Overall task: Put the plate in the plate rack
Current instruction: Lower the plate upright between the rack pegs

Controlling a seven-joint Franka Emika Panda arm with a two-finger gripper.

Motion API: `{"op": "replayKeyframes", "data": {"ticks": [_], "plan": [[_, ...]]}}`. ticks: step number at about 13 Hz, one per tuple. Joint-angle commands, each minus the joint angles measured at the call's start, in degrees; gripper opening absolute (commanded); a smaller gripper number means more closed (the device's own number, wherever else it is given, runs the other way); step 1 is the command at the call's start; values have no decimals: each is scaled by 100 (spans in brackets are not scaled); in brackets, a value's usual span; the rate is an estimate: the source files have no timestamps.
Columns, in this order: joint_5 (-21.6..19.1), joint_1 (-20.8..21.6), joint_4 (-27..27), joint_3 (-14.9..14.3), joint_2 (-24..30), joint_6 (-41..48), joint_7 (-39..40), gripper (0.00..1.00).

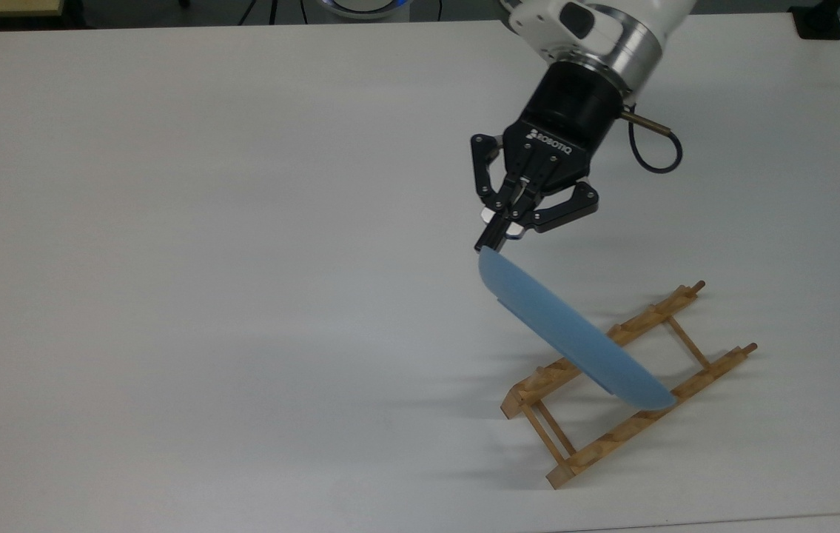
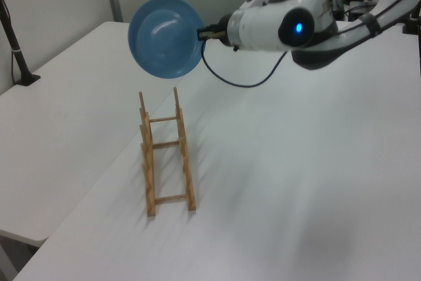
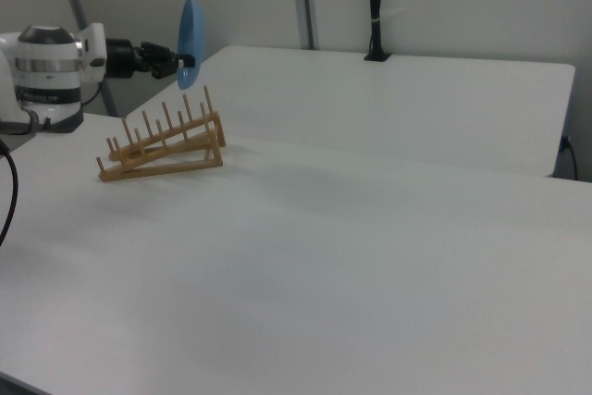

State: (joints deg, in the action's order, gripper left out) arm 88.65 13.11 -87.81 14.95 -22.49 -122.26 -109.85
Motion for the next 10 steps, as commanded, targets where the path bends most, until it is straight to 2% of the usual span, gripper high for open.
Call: {"op": "replayKeyframes", "data": {"ticks": [1,3,10], "plan": [[731,349,159,-115,-369,615,-782,0],[925,402,194,-115,-501,800,-985,0],[987,578,194,-115,-756,932,-1029,0]]}}
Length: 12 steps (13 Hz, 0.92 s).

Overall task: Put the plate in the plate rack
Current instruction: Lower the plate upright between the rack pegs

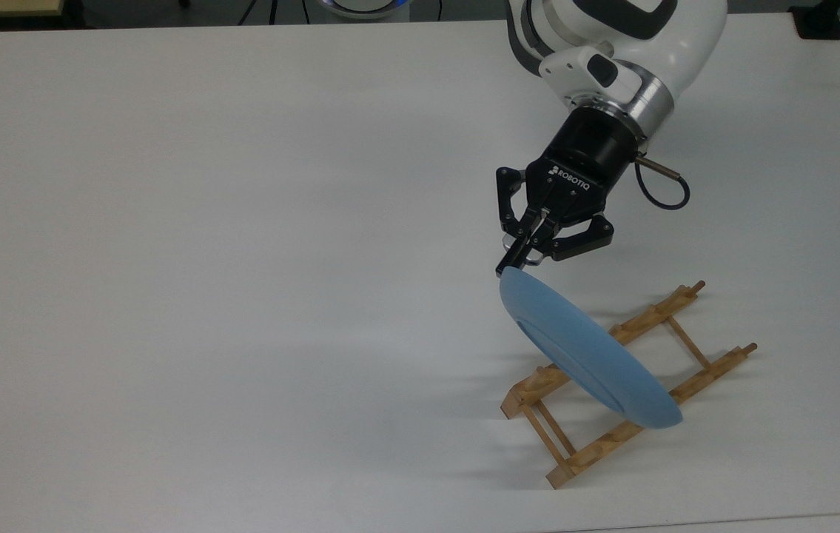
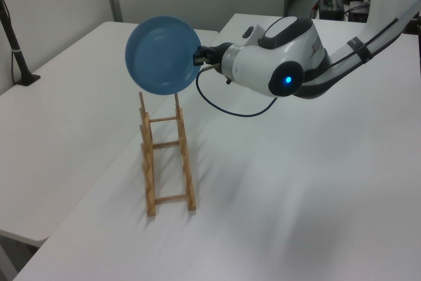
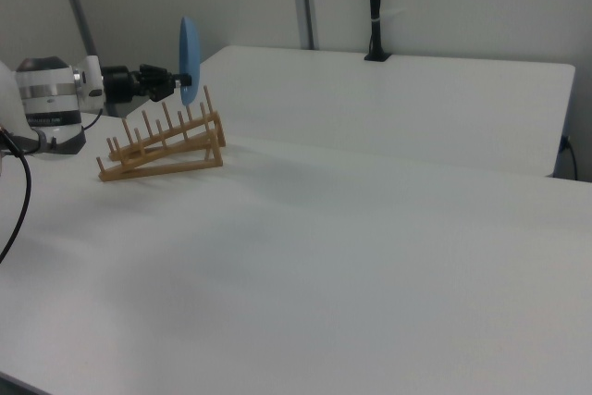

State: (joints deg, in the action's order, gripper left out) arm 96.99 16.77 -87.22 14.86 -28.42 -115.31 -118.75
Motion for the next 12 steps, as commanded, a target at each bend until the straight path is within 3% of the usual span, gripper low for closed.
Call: {"op": "replayKeyframes", "data": {"ticks": [1,9,12], "plan": [[154,221,135,-106,-182,263,-166,0],[470,327,135,-106,-366,790,-684,0],[785,467,135,-106,-585,1132,-912,0]]}}
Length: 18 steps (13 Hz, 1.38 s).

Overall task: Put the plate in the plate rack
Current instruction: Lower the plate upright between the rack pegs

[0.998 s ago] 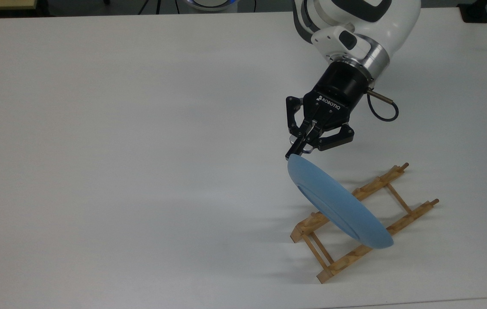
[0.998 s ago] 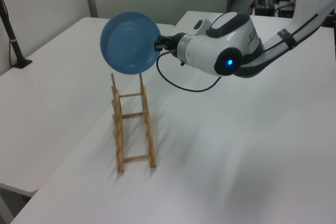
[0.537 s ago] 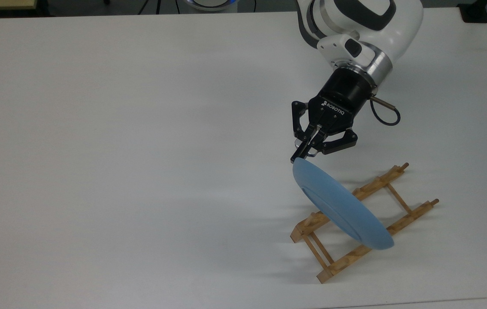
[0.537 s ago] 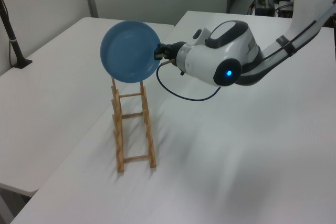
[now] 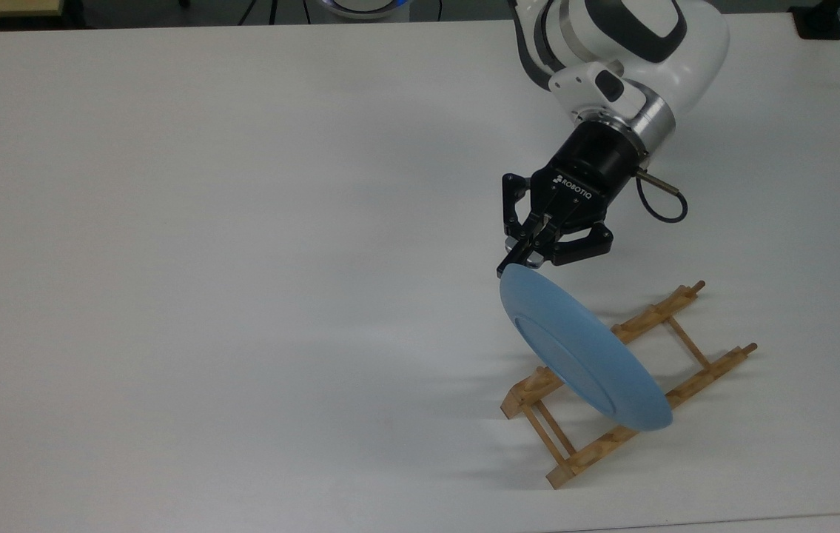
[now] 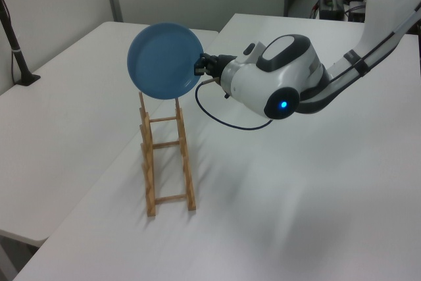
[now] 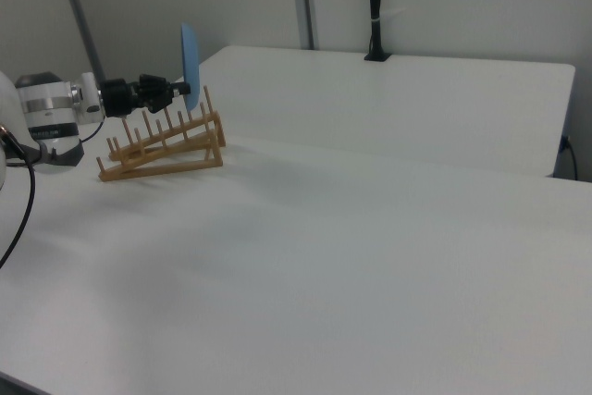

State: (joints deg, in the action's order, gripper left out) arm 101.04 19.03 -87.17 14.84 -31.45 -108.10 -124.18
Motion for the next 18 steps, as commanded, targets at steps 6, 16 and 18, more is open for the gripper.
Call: {"op": "replayKeyframes", "data": {"ticks": [6,16,18], "plan": [[601,268,139,-104,-484,588,-510,0],[768,356,385,-104,-652,676,-677,0],[768,435,455,-104,-652,702,-879,0]]}}
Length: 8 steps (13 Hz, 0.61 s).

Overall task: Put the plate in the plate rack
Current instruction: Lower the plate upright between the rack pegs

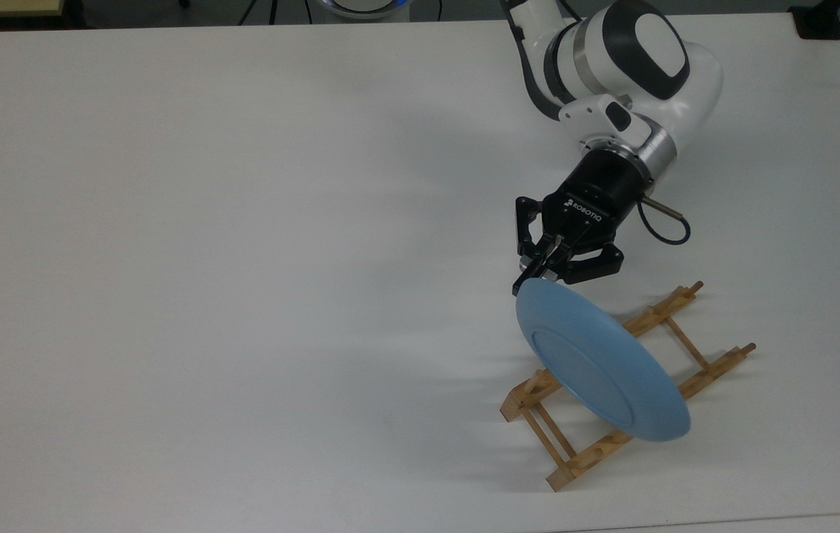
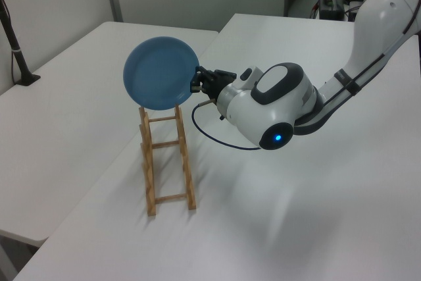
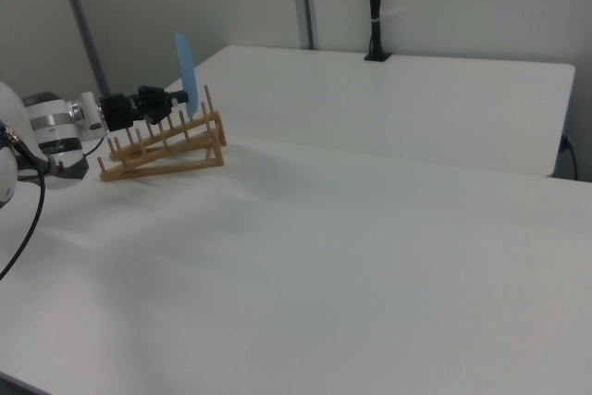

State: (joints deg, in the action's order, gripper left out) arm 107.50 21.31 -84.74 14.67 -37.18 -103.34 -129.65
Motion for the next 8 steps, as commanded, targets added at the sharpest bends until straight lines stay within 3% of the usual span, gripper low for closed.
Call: {"op": "replayKeyframes", "data": {"ticks": [1,8], "plan": [[122,233,221,-88,-96,314,-420,0],[122,435,555,-96,-474,974,-931,0]]}}
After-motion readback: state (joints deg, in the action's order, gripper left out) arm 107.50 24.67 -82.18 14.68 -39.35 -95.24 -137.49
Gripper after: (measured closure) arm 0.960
